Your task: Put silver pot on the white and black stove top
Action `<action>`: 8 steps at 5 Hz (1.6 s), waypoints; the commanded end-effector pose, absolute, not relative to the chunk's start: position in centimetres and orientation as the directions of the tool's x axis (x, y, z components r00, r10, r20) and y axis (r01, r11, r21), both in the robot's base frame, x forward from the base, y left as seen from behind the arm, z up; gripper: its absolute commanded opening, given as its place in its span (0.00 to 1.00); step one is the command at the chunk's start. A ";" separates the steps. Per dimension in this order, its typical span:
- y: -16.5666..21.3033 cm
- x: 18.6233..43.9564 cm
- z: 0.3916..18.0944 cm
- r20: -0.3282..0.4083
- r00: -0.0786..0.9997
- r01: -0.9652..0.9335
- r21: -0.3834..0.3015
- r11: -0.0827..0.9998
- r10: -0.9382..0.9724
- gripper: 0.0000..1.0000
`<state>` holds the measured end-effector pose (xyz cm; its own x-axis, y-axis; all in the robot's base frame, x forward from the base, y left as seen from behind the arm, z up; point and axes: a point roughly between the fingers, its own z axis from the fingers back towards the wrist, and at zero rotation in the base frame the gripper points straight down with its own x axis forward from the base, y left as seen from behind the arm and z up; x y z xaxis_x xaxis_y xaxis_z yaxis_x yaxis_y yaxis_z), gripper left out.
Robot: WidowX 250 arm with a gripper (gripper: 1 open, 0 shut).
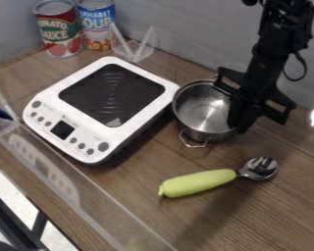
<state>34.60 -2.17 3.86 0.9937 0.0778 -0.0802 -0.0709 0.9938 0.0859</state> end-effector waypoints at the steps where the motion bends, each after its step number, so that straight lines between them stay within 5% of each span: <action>1: -2.0 35.6 5.4 -0.029 0.996 -0.082 0.071 0.994 0.084 0.00; 3: -1.9 35.4 5.1 -0.046 0.995 -0.085 0.067 0.994 0.088 0.00; 4: -1.8 35.4 4.9 -0.053 0.994 -0.087 0.065 0.994 0.090 1.00; 5: -1.7 35.2 5.1 -0.060 0.994 -0.092 0.064 0.994 0.096 1.00; 8: -0.6 34.7 12.2 -0.008 0.991 -0.132 0.065 0.989 0.132 1.00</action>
<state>34.03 -1.11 9.31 0.9879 0.1209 -0.0976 -0.1137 0.9906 0.0767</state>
